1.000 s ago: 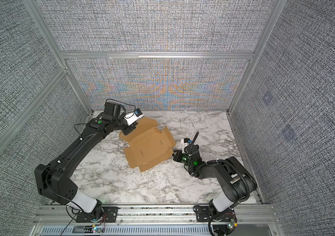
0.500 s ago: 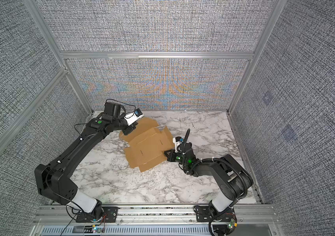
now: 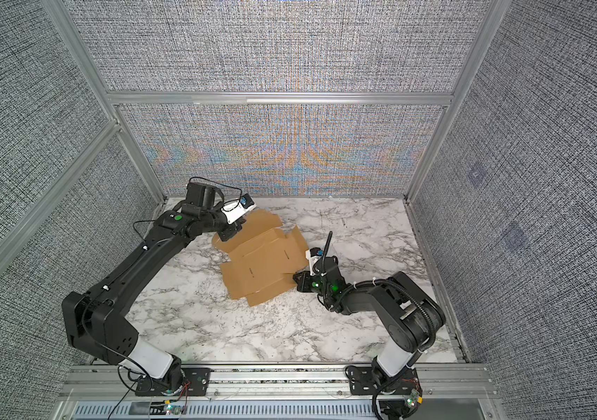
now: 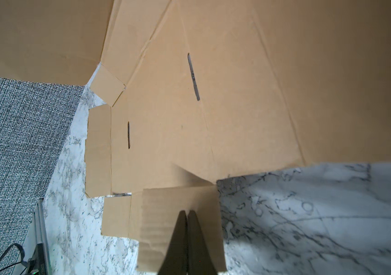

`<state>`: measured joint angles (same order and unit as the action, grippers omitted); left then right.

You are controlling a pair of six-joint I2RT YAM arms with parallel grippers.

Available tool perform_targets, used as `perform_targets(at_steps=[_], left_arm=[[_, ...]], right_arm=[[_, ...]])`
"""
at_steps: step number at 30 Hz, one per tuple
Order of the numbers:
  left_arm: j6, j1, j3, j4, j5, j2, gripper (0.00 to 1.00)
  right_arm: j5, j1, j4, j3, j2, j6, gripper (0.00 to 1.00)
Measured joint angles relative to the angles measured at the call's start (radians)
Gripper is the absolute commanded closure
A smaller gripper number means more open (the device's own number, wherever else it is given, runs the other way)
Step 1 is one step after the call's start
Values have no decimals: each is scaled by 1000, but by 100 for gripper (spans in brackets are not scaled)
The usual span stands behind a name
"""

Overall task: Assemble paper box
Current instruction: First fold the bottom flaps of a flat cardboard box at the center of the table.

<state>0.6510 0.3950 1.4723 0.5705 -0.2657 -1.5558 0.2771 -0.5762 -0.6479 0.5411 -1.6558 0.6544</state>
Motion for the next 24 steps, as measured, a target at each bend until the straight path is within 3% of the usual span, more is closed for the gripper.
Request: perform_targets(at_steps=[11, 18, 24], left_arm=[[-16, 0, -4, -1, 0, -1, 100], [-58, -2, -4, -8, 1, -13, 100], [-124, -24, 3, -20, -6, -32, 100]], right_arm=[[-74, 19, 190, -16, 255, -79, 68], [-135, 17, 227, -179, 432, -37, 56], [-164, -25, 77, -233, 309, 91, 54]])
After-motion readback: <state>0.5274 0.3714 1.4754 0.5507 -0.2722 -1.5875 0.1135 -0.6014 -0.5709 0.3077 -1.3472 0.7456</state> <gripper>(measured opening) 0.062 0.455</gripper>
